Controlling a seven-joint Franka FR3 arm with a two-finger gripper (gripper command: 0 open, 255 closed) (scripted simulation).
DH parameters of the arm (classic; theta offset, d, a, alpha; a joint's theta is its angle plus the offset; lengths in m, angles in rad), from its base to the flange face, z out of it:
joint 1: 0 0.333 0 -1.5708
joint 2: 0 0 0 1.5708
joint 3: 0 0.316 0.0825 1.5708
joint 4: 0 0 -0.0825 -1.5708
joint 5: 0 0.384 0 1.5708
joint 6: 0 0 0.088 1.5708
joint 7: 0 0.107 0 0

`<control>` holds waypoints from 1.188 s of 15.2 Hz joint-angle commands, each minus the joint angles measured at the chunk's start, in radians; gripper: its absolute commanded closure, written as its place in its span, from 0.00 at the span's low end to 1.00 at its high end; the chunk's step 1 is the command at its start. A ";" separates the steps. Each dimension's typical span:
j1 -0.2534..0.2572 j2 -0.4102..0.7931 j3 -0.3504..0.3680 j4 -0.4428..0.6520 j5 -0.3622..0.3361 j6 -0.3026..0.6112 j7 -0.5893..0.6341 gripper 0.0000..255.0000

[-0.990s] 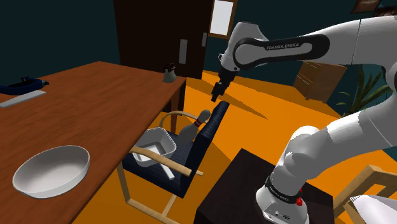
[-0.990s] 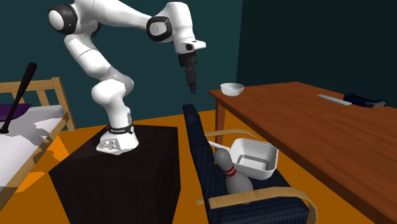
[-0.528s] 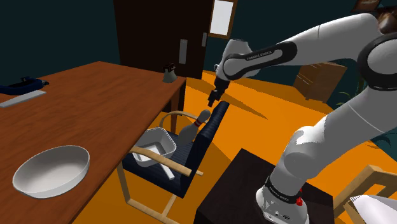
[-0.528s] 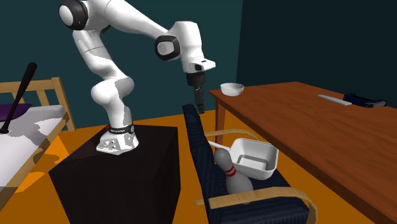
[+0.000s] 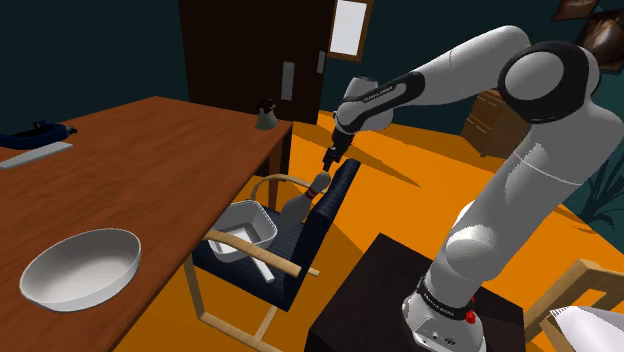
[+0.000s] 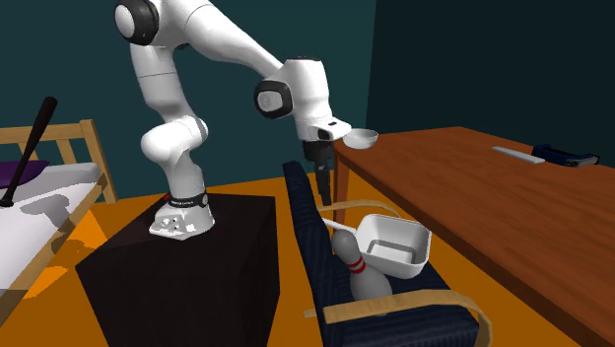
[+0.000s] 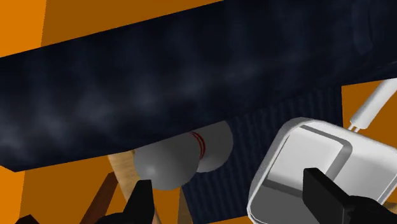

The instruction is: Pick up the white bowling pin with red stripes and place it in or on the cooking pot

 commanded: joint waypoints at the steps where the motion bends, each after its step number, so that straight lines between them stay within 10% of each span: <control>1: -0.005 0.119 -0.023 0.019 0.039 0.099 -0.048 0.00; 18: -0.032 0.337 -0.014 0.089 0.181 0.229 -0.174 0.00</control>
